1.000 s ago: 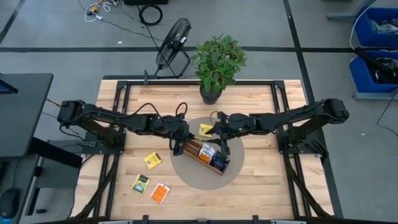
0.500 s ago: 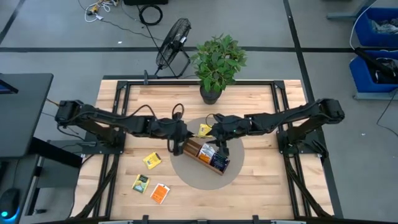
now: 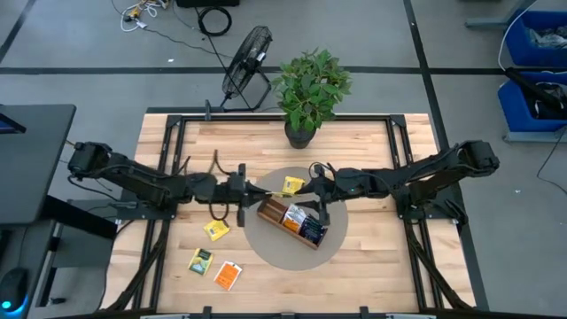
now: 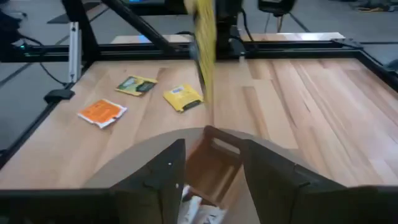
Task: Pick & Place Tea
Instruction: Put the yellow tea bag into the left section of the wooden organizer
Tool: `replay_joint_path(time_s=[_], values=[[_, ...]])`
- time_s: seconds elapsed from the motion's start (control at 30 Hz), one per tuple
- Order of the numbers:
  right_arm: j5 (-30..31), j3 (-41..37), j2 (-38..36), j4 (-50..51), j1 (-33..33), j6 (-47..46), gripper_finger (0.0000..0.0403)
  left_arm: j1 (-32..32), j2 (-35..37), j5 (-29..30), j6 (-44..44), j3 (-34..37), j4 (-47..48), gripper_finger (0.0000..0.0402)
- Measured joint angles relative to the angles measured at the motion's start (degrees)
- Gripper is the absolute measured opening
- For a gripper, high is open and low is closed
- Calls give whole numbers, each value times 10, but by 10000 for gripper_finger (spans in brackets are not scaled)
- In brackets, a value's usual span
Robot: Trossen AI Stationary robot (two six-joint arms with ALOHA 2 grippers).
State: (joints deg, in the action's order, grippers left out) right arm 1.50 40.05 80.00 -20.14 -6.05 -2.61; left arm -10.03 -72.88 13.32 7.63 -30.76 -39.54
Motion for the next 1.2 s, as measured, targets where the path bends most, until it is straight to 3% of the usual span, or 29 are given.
replay_joint_path(time_s=[0.13,0.23,0.53,0.93,1.07,1.2], values=[[5,-10,0,-49,0,8,167,-4,-8,0,19,44,-118,11],[-1,-10,0,-91,-1,25,167,-5,-10,0,23,60,-157,11],[11,-10,5,-145,0,37,167,-3,-9,0,21,61,-159,11],[-5,35,38,-130,1,53,164,2,-9,-1,12,61,-158,10],[-8,36,41,-133,2,53,137,1,-9,-5,12,61,-157,11],[-10,36,41,-133,2,55,73,1,-9,-5,11,61,-157,11]])
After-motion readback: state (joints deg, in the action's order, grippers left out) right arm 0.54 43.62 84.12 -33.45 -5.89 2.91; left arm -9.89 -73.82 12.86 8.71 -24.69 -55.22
